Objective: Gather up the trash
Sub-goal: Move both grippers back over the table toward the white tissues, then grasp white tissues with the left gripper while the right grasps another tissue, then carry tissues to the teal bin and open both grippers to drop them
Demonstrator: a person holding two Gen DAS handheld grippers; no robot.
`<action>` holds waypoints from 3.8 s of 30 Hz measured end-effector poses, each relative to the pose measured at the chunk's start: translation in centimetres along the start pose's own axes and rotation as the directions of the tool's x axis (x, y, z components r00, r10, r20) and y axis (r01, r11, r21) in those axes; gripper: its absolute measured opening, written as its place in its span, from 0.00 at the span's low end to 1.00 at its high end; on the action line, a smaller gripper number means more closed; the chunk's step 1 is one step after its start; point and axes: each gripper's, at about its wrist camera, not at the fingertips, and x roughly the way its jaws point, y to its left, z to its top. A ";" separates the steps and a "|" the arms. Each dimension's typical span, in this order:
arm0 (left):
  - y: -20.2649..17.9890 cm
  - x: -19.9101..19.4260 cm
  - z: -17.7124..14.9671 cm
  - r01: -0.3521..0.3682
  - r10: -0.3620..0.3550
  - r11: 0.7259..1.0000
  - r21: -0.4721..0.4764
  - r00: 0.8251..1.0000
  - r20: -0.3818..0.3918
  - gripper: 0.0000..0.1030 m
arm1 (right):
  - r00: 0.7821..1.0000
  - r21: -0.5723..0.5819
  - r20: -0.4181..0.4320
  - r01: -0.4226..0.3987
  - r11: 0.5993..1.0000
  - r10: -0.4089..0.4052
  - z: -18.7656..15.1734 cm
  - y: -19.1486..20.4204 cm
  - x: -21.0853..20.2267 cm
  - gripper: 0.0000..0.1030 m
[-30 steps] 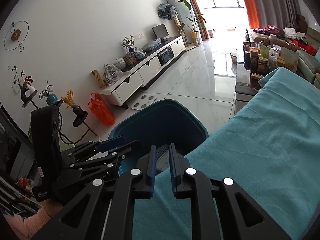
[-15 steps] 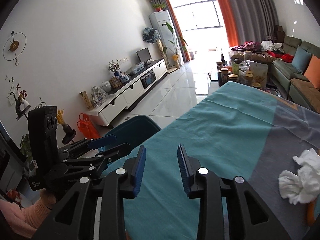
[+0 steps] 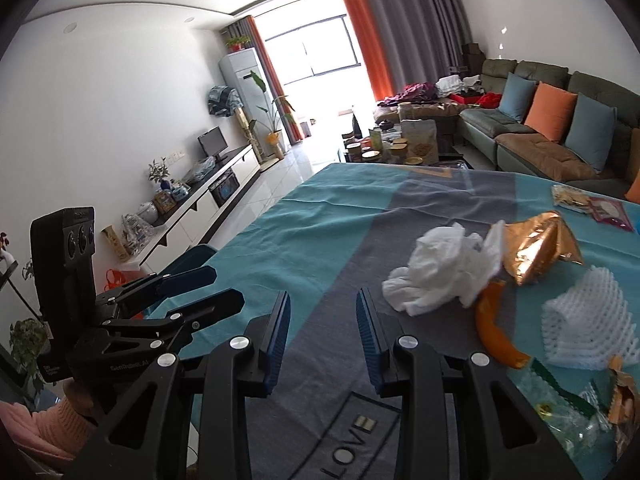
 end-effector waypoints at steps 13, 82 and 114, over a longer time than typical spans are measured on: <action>-7.4 6.0 3.8 0.111 -0.106 0.986 0.123 0.993 -0.051 0.73 | 0.987 0.108 0.062 0.144 0.984 -0.151 -0.6 -7.1 -4.2 0.39; -1.2 5.0 4.4 0.095 -0.095 0.995 -0.003 0.992 -0.078 0.04 | 0.989 0.133 -0.039 0.147 0.980 -0.143 1.6 -7.8 2.2 0.03; 19.9 -14.4 -2.9 -0.300 0.313 0.922 -0.243 0.950 0.016 0.04 | 0.939 -0.104 0.018 -0.339 0.935 0.342 7.2 13.1 6.4 0.03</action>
